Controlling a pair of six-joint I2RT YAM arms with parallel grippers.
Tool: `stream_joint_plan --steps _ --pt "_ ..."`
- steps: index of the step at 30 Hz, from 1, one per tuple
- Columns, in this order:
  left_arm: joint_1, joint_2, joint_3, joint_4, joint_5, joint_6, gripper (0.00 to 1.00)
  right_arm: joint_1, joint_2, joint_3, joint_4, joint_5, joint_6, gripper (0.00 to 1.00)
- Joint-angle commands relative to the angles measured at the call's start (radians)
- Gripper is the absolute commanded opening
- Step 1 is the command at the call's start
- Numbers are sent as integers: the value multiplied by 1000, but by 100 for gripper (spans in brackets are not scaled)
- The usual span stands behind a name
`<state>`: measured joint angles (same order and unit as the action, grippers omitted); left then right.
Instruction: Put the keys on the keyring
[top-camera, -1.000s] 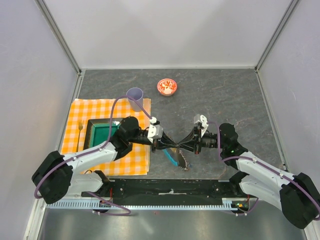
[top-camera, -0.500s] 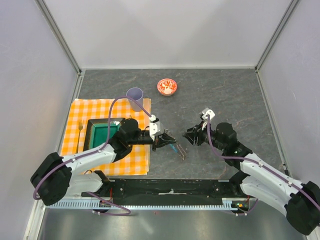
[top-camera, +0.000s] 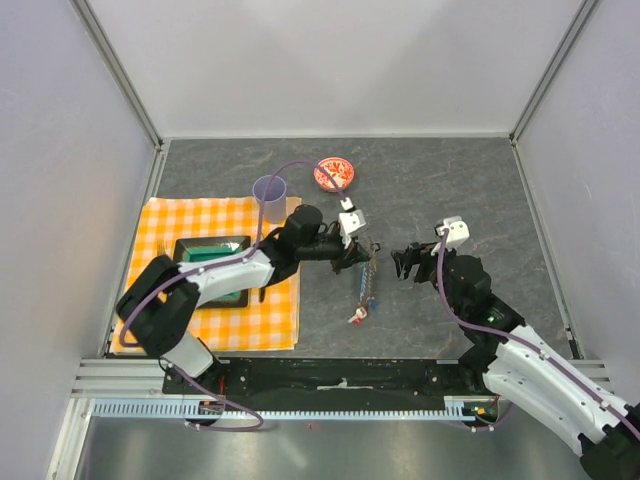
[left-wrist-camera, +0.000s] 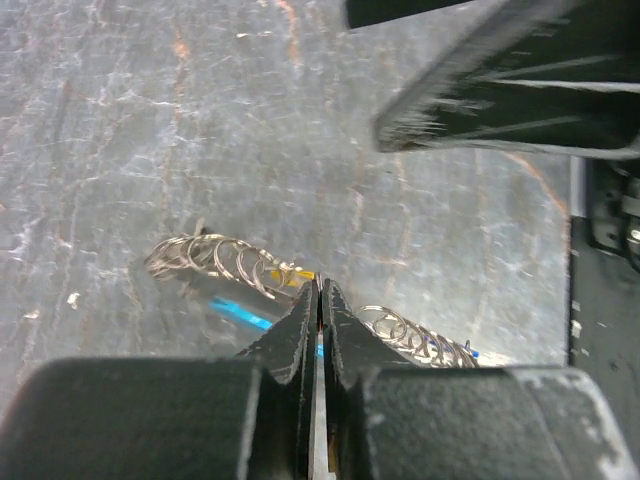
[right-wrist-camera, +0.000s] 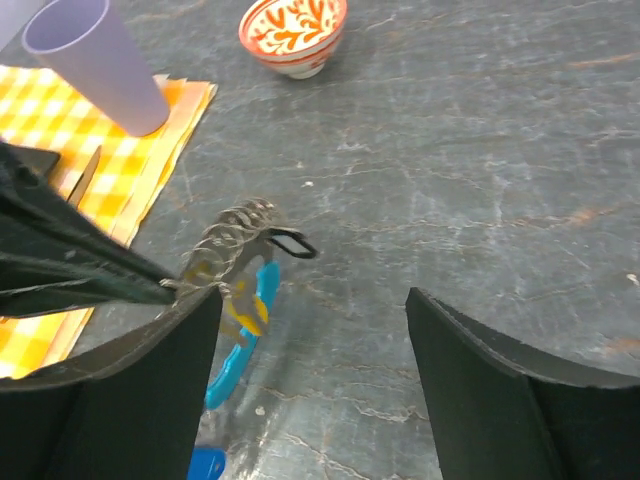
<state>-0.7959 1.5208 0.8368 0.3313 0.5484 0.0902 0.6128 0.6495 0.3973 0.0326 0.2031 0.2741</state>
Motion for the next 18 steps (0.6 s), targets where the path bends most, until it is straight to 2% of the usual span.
stream_joint_plan --steps 1,3,7,12,18 --pt "3 128 163 -6 -64 49 7 1 -53 11 -31 134 25 92" --pt "3 212 264 -32 -62 55 8 1 -68 15 -57 151 19 95" --pt "4 317 370 -135 -68 46 9 1 -80 31 -97 171 8 96" --pt "3 319 270 -138 -140 19 11 -1 -105 25 -115 193 11 96" --pt "6 242 128 -138 -234 -27 15 1 -94 29 -111 234 27 97"
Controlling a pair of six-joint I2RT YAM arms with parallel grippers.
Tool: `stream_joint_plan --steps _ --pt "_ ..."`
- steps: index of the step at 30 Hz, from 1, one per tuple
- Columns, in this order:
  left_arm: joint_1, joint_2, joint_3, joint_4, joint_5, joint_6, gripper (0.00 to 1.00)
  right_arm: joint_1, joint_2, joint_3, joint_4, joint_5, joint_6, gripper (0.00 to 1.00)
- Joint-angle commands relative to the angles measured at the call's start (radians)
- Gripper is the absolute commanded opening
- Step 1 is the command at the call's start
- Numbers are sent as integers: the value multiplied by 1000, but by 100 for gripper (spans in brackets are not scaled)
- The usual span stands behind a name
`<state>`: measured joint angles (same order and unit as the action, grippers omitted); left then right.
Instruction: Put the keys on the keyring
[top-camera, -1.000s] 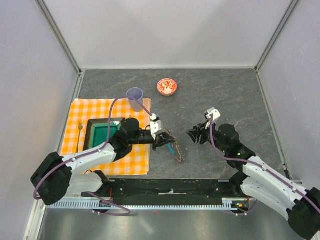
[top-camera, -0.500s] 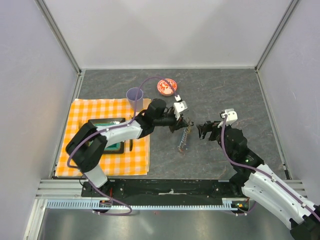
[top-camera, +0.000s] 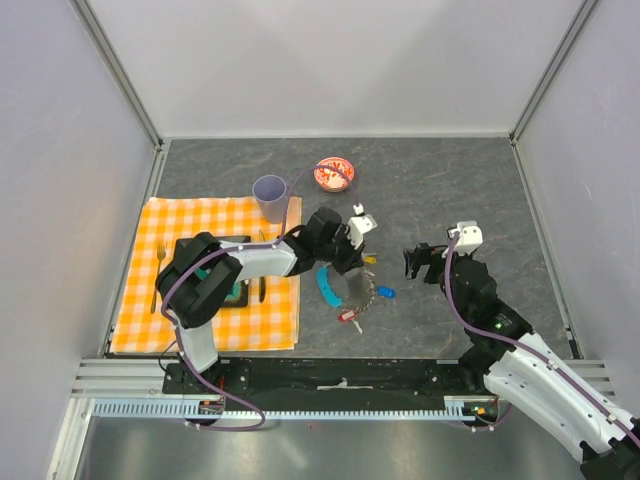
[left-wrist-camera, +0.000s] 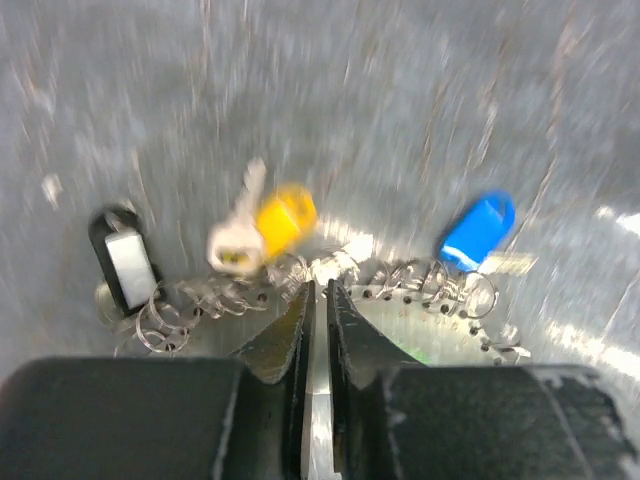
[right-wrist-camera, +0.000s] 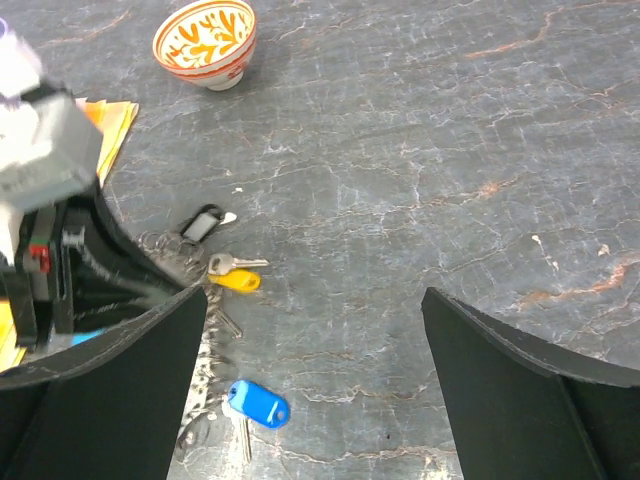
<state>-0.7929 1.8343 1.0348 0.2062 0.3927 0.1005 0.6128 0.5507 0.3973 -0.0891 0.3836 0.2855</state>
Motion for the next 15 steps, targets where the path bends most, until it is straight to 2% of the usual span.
stream_joint_plan --steps 1,8,15 --pt "3 -79 -77 -13 -77 -45 16 -1 9 32 11 55 18 97" --pt "1 -213 -125 -11 -155 -91 43 1 20 74 -34 72 57 98" --pt "35 -452 -182 -66 -320 -202 59 1 -64 95 -103 147 57 98"
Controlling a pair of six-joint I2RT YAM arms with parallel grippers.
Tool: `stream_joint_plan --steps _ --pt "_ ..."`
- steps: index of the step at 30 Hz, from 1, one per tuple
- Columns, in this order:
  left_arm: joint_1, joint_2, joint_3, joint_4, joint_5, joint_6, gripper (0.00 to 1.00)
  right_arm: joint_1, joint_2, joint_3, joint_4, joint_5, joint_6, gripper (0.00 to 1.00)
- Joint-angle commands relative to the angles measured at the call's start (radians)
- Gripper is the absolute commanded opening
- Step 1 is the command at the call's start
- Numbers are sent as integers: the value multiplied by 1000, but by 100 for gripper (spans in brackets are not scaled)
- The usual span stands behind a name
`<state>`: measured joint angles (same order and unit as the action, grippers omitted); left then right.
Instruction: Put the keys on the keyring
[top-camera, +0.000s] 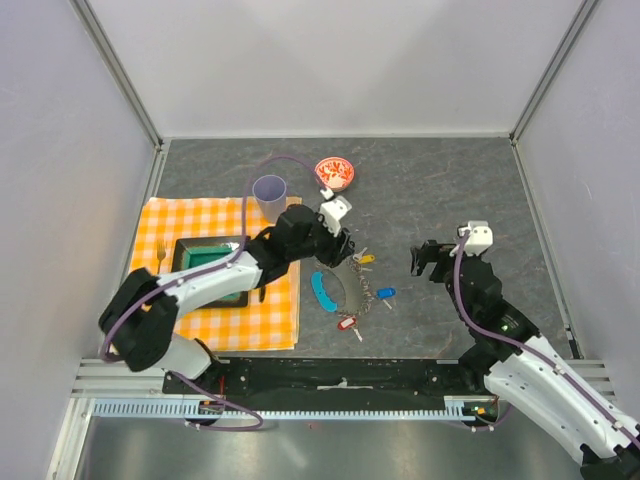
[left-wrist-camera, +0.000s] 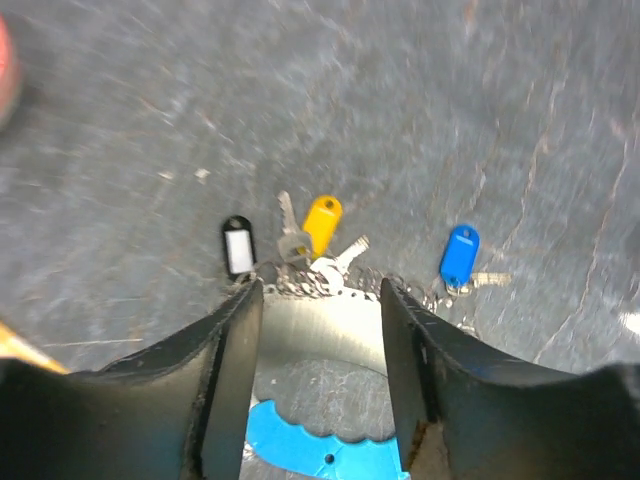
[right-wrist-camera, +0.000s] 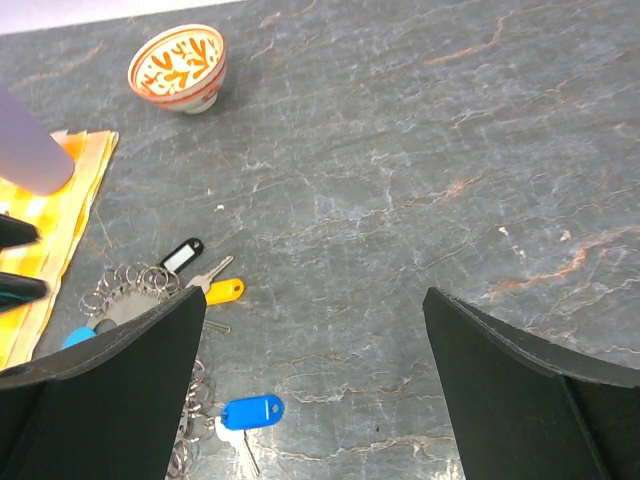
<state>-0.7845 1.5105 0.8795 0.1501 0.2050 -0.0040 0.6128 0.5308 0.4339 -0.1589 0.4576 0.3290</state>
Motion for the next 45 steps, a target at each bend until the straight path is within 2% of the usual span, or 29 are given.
stream_joint_plan --steps 1,3,4,7,8,9,13,18,24,28,34,45 --pt "45 -191 -34 -26 -153 -134 62 1 -52 65 -56 84 10 98" --pt "60 -258 -56 -61 -238 -178 69 1 -69 87 -85 124 8 98" --pt "68 -339 -60 -82 -303 -220 71 1 -75 97 -114 137 5 98" --pt "73 -511 -70 -182 -409 -270 86 1 -98 132 -160 179 -5 98" --pt "71 -559 -70 -207 -436 -281 96 1 -115 140 -168 182 -13 98" --pt "73 -605 -70 -258 -462 -286 99 1 -121 153 -174 196 -18 98" --pt "71 -811 -50 -383 -545 -243 99 1 -156 190 -220 219 -33 98" --pt "71 -1042 -50 -477 -552 -177 99 -1 -199 270 -287 242 -117 98" --pt "71 -1208 -106 -527 -538 -96 99 -1 -290 296 -298 297 -206 98" --pt "71 -1331 -148 -534 -591 -85 99 1 -354 247 -277 342 -216 98" --pt "73 -1441 -226 -488 -639 -74 99 1 -466 184 -220 382 -225 98" --pt "125 -1533 -278 -436 -654 -37 99 -10 -436 170 -202 345 -228 98"
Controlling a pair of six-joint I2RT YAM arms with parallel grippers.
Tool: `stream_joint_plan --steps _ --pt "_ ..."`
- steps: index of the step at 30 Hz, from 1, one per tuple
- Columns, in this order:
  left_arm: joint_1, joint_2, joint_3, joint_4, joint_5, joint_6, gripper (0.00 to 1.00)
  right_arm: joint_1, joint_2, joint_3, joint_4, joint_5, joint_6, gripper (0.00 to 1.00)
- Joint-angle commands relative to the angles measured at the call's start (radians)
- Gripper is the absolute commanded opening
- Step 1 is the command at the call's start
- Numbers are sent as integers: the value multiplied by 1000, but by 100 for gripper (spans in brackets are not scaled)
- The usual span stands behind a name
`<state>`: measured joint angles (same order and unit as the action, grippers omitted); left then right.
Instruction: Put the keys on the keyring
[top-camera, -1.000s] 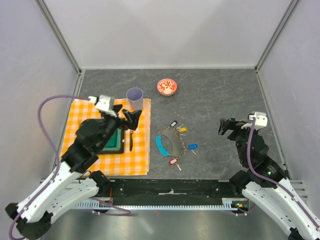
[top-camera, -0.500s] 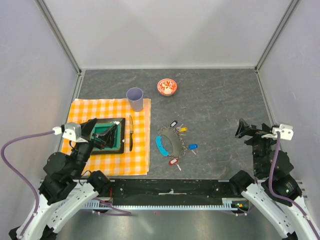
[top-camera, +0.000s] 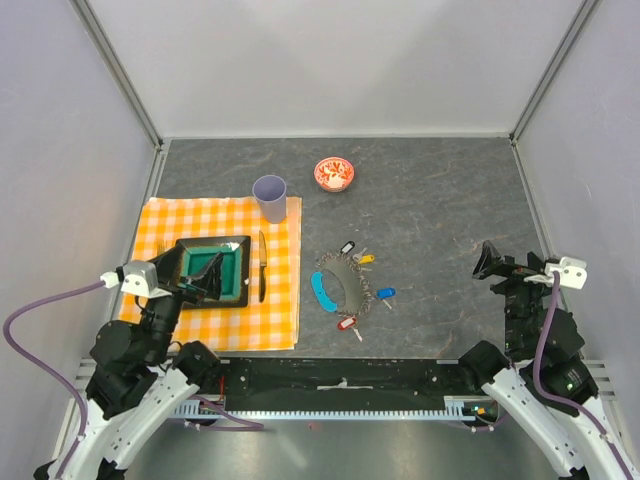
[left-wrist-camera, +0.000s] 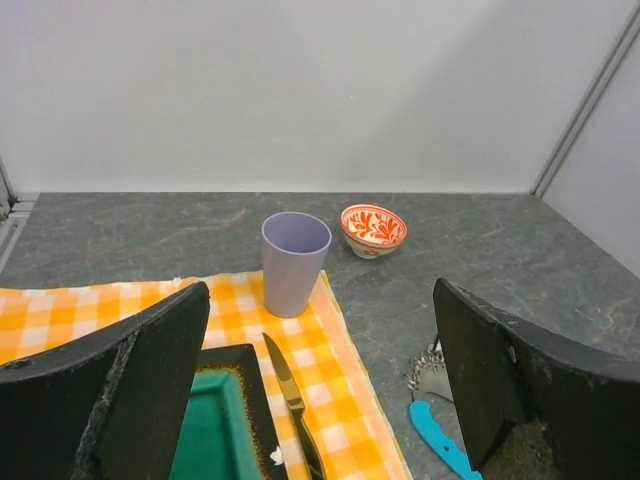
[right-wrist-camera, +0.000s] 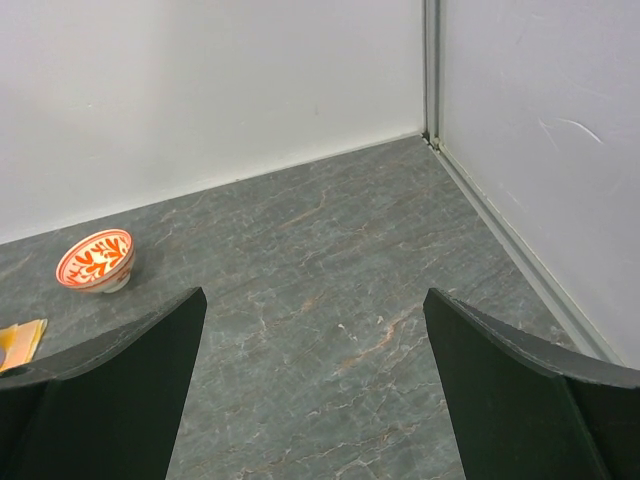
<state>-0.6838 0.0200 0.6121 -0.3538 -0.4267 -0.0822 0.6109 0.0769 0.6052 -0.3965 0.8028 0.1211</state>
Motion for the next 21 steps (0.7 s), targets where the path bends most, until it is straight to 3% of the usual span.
stream_joint_plan --steps 1,21 --pt "30 -48 -20 75 -21 41 99 -11 17 -2 35 -5 -21 98" --pt "182 -81 -51 150 143 35 99 -28 32 -12 48 -34 -32 98"
